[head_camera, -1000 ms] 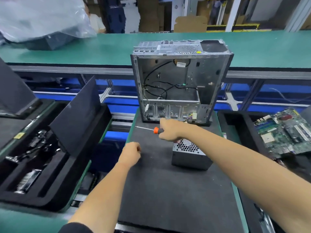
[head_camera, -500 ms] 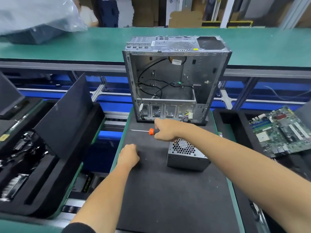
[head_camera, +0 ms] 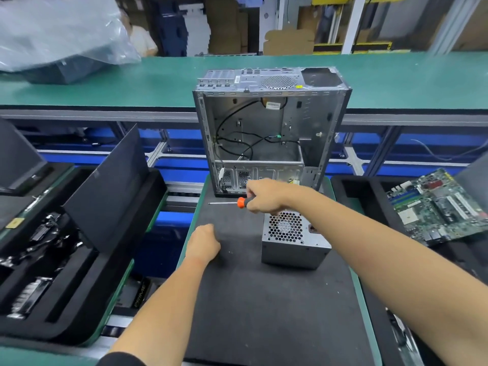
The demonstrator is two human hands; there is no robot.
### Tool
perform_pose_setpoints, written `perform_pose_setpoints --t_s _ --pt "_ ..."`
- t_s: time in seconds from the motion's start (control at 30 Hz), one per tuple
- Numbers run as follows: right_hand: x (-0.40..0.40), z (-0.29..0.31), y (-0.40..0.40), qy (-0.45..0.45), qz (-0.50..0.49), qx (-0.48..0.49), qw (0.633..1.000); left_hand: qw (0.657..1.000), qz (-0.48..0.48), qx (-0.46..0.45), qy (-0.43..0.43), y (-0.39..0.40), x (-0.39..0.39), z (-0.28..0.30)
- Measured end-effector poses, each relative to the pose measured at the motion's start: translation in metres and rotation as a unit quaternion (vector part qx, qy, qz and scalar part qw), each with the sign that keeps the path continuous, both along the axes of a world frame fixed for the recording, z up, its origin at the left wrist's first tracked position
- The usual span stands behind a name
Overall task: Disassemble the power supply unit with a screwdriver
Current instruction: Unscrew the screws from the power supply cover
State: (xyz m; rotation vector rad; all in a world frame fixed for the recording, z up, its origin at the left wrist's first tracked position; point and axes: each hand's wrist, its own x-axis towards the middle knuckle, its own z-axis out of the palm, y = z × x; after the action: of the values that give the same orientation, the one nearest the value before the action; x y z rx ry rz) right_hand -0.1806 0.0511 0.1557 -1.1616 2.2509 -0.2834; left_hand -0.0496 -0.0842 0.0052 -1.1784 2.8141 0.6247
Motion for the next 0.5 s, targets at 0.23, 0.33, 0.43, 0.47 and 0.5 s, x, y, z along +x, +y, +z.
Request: perform_pose_setpoints --t_s 0.23,0.33,0.43,0.47,0.5 --pt "-0.023 0.073 0.039 0.073 -0.028 -0.022 0.997 0.965 -0.046 0.101 0.238 0.029 -0.034 0.059" --pt "-0.026 0.104 0.064 0.101 -0.037 0.008 0.994 0.957 -0.197 0.072 0.199 0.068 -0.052 0.078" --pt "-0.025 0.121 0.088 0.118 -0.054 0.003 0.992 0.943 -0.282 0.05 0.17 0.103 -0.068 0.088" --pt "-0.025 0.124 0.095 0.125 -0.064 -0.013 0.99 0.936 -0.312 0.041 0.157 0.115 -0.072 0.091" --pt "-0.025 0.125 0.101 0.137 -0.073 -0.029 0.988 0.928 -0.338 0.037 0.152 0.125 -0.077 0.093"
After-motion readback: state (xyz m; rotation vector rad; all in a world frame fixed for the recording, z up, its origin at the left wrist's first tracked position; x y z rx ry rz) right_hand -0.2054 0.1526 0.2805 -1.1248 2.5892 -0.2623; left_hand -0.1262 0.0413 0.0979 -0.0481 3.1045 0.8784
